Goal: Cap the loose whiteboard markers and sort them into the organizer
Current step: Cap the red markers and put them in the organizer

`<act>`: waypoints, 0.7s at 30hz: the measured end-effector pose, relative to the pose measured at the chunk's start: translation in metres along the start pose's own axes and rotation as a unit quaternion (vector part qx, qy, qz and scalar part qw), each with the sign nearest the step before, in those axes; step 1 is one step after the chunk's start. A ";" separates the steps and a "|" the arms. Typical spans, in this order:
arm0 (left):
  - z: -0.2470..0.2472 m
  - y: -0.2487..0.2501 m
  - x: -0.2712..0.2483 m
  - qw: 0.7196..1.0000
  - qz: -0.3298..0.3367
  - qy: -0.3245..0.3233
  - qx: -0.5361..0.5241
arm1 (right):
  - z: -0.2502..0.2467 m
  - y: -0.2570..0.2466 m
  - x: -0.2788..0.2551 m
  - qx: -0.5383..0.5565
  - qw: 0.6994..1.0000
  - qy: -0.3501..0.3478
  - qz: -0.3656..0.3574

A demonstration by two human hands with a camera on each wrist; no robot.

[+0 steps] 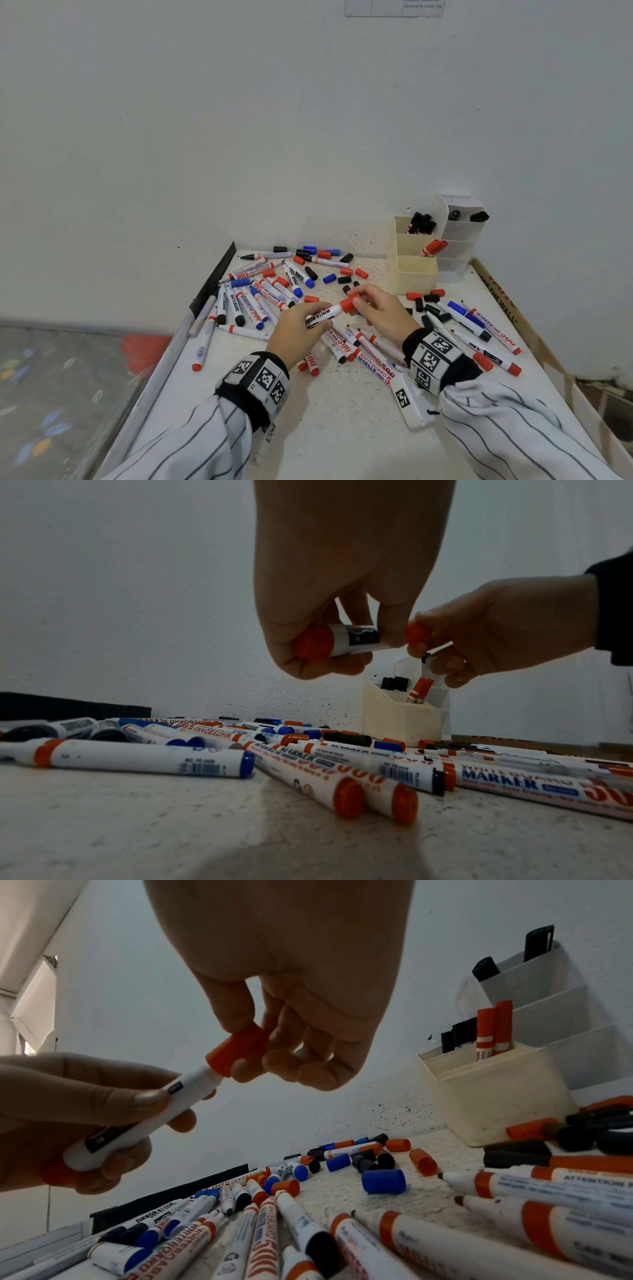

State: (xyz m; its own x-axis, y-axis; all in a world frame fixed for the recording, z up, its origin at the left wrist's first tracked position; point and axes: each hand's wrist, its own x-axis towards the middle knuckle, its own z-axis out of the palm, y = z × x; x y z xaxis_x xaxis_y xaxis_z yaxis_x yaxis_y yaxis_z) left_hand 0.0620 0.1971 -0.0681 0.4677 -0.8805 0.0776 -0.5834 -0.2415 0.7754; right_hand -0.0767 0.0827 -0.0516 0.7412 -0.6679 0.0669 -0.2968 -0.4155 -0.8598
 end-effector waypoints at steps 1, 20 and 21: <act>0.000 -0.001 0.000 1.000 0.004 0.001 0.000 | 0.000 0.000 0.000 -0.009 1.000 0.000 0.001; 0.000 0.006 0.000 1.000 0.023 -0.014 0.012 | 0.006 -0.001 0.009 0.009 0.997 0.066 0.031; 0.001 0.006 0.001 1.000 0.023 -0.009 0.012 | 0.006 -0.002 0.010 0.012 0.997 0.066 0.035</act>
State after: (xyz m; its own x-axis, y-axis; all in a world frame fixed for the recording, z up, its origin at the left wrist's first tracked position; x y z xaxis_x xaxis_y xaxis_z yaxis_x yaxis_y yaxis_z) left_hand 0.0583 0.1948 -0.0634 0.4280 -0.8980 0.1019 -0.6203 -0.2099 0.7558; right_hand -0.0655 0.0801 -0.0524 0.6326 -0.7712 0.0703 -0.3298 -0.3504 -0.8766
